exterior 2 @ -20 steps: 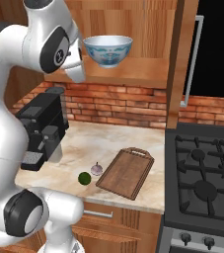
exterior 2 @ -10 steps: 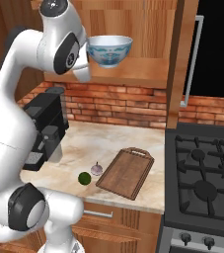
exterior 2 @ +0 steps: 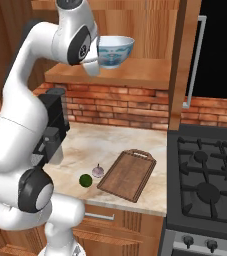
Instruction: Open the cabinet. Place the bowl and condiment on the counter. Then place the lime and garlic on the cutting board.
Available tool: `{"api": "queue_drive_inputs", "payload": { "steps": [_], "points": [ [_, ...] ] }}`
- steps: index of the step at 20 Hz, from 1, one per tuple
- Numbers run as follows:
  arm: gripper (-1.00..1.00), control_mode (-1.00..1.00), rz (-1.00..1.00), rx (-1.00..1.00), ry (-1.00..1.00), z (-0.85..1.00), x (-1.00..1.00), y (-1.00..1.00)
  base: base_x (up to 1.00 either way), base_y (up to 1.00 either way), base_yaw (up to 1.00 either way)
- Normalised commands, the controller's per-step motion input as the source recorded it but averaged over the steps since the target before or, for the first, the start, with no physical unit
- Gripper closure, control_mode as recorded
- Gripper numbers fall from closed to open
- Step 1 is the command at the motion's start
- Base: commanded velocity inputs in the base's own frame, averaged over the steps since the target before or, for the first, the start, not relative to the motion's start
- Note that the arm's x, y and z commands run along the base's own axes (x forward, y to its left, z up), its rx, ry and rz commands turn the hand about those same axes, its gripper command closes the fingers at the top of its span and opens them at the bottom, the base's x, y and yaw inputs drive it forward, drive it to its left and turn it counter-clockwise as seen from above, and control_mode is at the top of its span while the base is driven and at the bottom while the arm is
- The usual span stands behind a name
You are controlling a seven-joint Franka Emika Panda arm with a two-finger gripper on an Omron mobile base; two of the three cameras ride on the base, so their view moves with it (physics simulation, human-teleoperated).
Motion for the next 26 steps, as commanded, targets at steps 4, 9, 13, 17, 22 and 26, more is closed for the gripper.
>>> {"api": "queue_drive_inputs", "payload": {
  "steps": [4, 9, 13, 17, 22, 26],
  "points": [
    [-1.0, -1.0, 0.0, 0.05, -0.02, -0.04, 0.3, -0.05, 0.0, 0.0, 0.0],
    [-1.0, -1.0, 0.0, 0.06, -0.05, -0.08, 0.29, -0.04, 0.0, 0.0, 0.0],
    [-1.0, -1.0, 0.0, 0.03, -0.03, -0.07, 0.32, -0.02, 0.0, 0.0, 0.0],
    [-1.0, -1.0, 0.0, 0.0, -0.02, -0.07, 0.33, 0.0, 0.0, 0.0, 0.0],
    [-1.0, -1.0, 0.0, 0.0, -0.01, -0.01, 0.38, -0.02, 0.0, 0.0, 0.0],
    [-1.0, -1.0, 0.0, 0.01, 0.0, -0.01, 0.4, -0.02, 0.0, 0.0, 0.0]
  ]
}}
